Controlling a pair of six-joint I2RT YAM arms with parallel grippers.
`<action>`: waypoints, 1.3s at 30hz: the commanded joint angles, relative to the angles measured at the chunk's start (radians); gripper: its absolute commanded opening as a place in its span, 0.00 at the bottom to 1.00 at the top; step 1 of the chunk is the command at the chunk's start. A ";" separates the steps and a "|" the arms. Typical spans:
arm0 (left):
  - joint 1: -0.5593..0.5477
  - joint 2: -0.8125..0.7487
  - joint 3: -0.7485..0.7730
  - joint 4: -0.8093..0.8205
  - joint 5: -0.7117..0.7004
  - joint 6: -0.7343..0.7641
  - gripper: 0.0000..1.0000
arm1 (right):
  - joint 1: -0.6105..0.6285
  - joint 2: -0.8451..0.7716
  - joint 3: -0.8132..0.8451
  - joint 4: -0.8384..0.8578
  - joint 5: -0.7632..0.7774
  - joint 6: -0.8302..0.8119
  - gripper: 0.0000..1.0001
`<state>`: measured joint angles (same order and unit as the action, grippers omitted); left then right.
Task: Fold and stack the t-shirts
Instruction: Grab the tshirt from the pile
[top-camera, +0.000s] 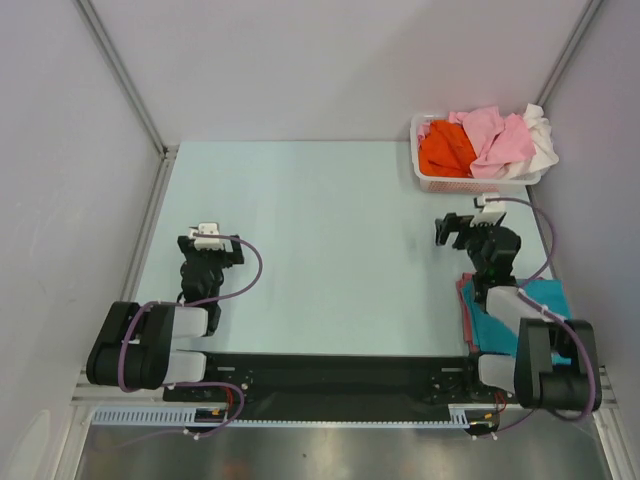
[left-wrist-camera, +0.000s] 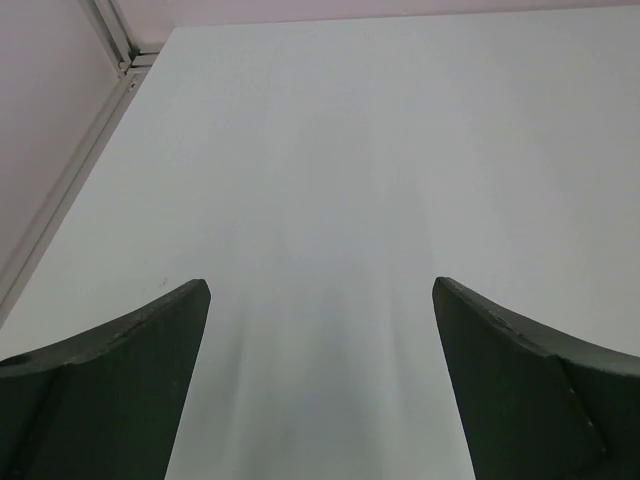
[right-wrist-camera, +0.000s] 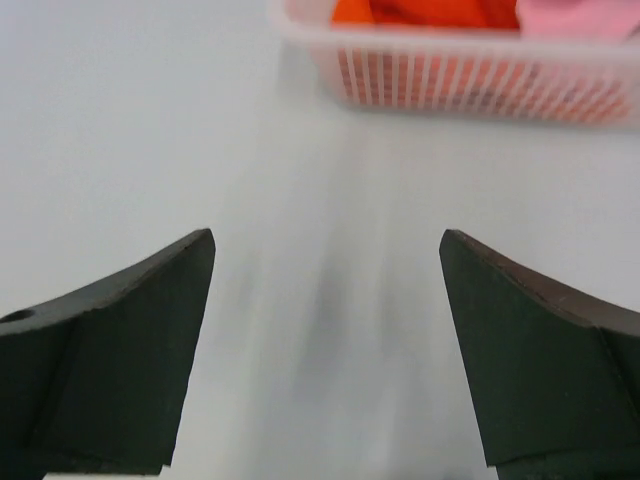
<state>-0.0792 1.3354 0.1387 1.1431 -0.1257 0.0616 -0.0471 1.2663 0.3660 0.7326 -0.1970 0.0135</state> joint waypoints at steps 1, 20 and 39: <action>-0.004 0.008 0.024 0.061 0.000 -0.006 1.00 | -0.010 -0.177 0.163 -0.146 -0.048 0.002 1.00; -0.034 0.220 1.111 -1.590 0.301 0.270 1.00 | -0.180 0.356 1.210 -0.761 0.124 0.168 0.89; -0.034 0.418 1.592 -2.017 0.241 0.281 1.00 | -0.175 1.199 2.073 -1.012 0.226 0.269 0.71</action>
<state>-0.1120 1.7199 1.6836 -0.8265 0.1268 0.3256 -0.2279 2.4538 2.3451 -0.3618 0.0162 0.2401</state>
